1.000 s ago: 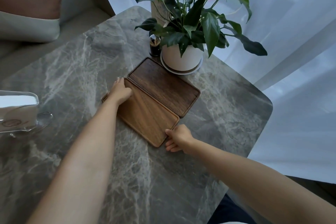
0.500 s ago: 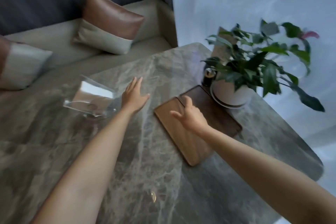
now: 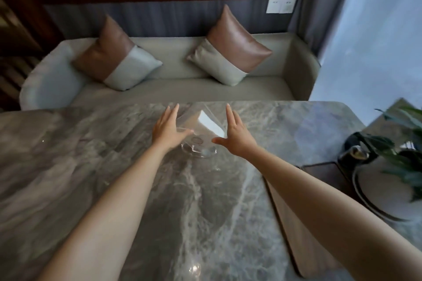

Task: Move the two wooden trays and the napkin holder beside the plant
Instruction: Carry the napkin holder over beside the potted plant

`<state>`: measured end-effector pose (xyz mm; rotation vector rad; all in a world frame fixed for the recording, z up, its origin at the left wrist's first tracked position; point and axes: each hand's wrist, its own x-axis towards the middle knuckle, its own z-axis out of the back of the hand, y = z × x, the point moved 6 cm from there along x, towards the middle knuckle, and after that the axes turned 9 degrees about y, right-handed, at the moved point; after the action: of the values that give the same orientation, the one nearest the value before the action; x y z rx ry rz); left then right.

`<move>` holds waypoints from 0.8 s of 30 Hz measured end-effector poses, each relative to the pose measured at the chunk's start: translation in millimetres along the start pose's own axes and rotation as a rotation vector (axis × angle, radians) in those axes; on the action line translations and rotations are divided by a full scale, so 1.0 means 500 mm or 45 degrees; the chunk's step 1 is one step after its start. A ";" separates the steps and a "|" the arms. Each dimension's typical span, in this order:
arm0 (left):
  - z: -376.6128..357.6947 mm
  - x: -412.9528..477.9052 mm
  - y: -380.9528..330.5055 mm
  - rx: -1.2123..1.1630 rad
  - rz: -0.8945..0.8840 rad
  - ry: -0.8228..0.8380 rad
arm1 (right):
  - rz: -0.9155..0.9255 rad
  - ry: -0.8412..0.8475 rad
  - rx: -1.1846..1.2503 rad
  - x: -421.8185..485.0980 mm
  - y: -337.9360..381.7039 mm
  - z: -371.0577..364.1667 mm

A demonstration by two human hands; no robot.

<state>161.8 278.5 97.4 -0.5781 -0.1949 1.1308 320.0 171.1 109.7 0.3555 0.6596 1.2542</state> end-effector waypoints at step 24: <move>-0.091 0.068 0.059 -0.304 0.032 0.157 | -0.014 -0.207 0.004 0.084 -0.033 -0.073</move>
<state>172.5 302.4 38.8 -0.8621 -0.2181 1.0993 316.1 202.4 61.0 0.4508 0.5243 1.2001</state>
